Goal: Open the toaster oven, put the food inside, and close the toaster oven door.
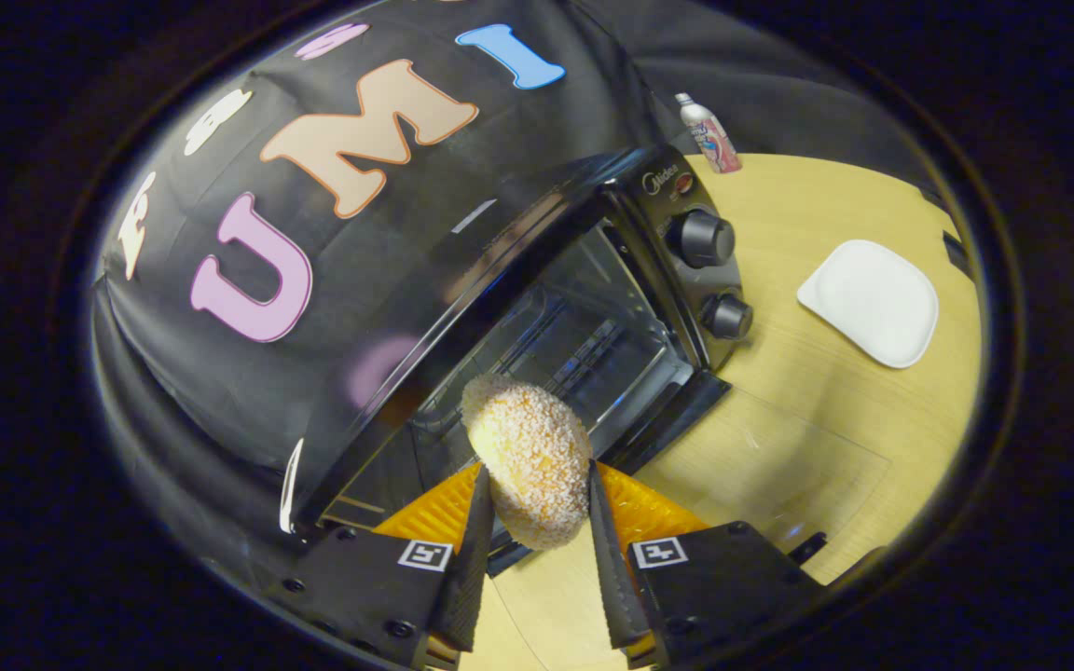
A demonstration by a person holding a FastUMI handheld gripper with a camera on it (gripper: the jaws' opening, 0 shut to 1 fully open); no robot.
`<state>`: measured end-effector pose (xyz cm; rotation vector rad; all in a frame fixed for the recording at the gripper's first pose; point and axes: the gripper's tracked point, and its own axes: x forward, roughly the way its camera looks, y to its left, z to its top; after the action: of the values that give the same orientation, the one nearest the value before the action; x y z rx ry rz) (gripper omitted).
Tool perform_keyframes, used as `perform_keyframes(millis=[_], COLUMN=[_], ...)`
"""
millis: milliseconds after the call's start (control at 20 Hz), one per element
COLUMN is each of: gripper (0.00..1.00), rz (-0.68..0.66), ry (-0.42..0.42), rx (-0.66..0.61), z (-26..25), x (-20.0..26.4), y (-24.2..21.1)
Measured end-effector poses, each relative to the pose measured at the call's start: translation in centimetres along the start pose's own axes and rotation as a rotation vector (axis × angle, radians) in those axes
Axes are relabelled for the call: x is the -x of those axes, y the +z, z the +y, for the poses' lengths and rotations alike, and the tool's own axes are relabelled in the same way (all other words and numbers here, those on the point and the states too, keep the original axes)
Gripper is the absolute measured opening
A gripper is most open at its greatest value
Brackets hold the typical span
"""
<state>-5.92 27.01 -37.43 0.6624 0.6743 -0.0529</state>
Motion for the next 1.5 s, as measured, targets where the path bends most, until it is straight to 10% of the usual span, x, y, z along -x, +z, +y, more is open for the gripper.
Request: perform_keyframes(millis=[600,1250,1500], gripper=[0.62,1.00,1.00], rz=[-0.037,-0.024,-0.012], ry=[0.061,0.108,0.130], rx=[-0.019,0.060,0.149], z=[1.7,1.8,0.5], x=[-3.8,-0.4,2.8], y=[1.1,0.1,-0.3])
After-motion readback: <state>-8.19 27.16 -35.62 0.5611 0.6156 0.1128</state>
